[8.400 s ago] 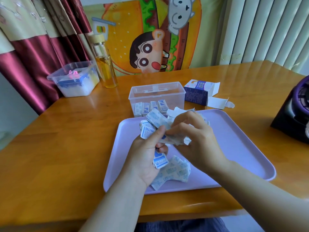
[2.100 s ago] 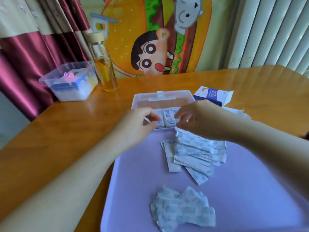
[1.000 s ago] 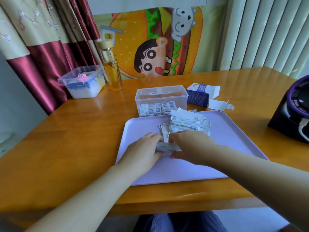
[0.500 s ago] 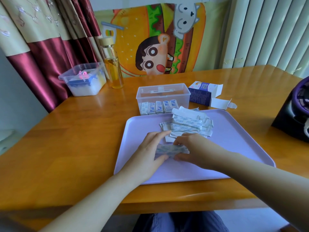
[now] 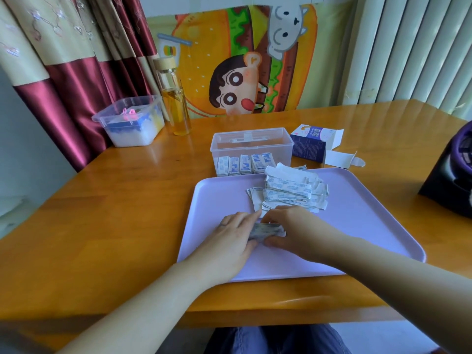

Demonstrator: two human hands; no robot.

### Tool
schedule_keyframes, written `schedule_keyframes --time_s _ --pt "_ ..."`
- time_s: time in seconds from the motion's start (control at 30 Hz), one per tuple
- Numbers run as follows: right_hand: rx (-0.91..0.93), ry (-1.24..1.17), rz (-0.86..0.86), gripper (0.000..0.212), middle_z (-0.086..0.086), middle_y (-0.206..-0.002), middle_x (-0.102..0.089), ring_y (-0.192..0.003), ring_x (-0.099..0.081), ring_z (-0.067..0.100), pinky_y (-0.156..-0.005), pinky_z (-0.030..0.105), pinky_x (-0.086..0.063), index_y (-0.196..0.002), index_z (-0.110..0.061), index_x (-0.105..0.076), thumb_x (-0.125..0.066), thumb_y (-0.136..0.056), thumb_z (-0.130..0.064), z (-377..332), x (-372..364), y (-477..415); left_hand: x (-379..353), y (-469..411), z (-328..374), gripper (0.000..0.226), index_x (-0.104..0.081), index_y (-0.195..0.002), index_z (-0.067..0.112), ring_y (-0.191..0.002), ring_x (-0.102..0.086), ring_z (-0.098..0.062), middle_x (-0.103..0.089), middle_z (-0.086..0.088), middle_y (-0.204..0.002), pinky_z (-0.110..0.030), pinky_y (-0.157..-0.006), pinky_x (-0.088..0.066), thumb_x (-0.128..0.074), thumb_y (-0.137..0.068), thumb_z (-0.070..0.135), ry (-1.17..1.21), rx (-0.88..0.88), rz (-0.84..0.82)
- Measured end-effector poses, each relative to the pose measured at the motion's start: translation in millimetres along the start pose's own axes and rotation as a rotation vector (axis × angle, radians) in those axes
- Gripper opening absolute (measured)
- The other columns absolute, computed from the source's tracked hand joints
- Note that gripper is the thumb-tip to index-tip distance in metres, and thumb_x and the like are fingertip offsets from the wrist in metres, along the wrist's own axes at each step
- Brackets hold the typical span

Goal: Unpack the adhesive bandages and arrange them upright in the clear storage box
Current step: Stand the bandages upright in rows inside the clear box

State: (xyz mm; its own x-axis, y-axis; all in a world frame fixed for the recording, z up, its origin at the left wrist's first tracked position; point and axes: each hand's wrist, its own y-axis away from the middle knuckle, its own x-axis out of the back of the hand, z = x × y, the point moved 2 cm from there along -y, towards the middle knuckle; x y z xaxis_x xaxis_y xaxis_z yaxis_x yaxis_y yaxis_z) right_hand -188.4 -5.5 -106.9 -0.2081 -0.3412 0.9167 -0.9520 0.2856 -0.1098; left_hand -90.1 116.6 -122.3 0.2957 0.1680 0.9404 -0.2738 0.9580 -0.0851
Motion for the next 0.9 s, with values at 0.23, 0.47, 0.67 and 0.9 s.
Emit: schedule_keyframes --time_s 0.23,0.47,0.67,0.9 --pt "0.049 0.136 0.099 0.043 -0.003 -0.113 -0.059 -0.089 -0.057 0.018 -0.074 0.028 -0.044 -0.133 -0.028 -0.046 -0.056 -0.092 -0.030 1 3 11 -4 -3 -2 0.056 -0.006 -0.150 0.023 -0.128 -0.019 -0.017 -0.026 0.001 -0.136 -0.030 -0.107 -0.023 -0.033 -0.101 0.028 -0.091 0.036 0.000" --pt "0.115 0.272 0.079 0.039 0.003 -0.110 -0.053 -0.093 -0.058 0.028 -0.067 0.037 -0.045 -0.136 -0.020 -0.041 -0.043 -0.097 -0.023 2 -9 14 -4 -4 1 0.053 -0.008 -0.150 0.021 -0.123 -0.027 -0.023 -0.030 -0.001 -0.135 -0.031 -0.104 -0.027 -0.030 -0.102 0.028 -0.256 0.036 0.007" --pt "0.086 -0.061 0.093 0.018 -0.007 -0.086 -0.064 -0.069 -0.052 0.003 -0.061 0.015 -0.034 -0.106 -0.019 -0.067 -0.060 -0.089 -0.022 0 10 9 15 -2 6 0.031 -0.047 -0.128 0.033 -0.104 -0.049 -0.018 -0.049 0.006 -0.112 -0.034 -0.087 -0.041 -0.043 -0.097 0.032 -0.107 0.041 0.037" --pt "0.159 0.066 0.002 0.016 -0.028 -0.064 -0.042 -0.059 -0.046 -0.008 -0.060 0.006 -0.036 -0.102 -0.027 -0.068 -0.064 -0.086 -0.027 -23 67 -5 59 -14 11 0.027 -0.056 -0.105 0.036 -0.096 -0.062 -0.011 -0.064 0.003 -0.106 -0.021 -0.081 -0.049 -0.069 -0.082 0.033 0.561 0.147 -0.370"
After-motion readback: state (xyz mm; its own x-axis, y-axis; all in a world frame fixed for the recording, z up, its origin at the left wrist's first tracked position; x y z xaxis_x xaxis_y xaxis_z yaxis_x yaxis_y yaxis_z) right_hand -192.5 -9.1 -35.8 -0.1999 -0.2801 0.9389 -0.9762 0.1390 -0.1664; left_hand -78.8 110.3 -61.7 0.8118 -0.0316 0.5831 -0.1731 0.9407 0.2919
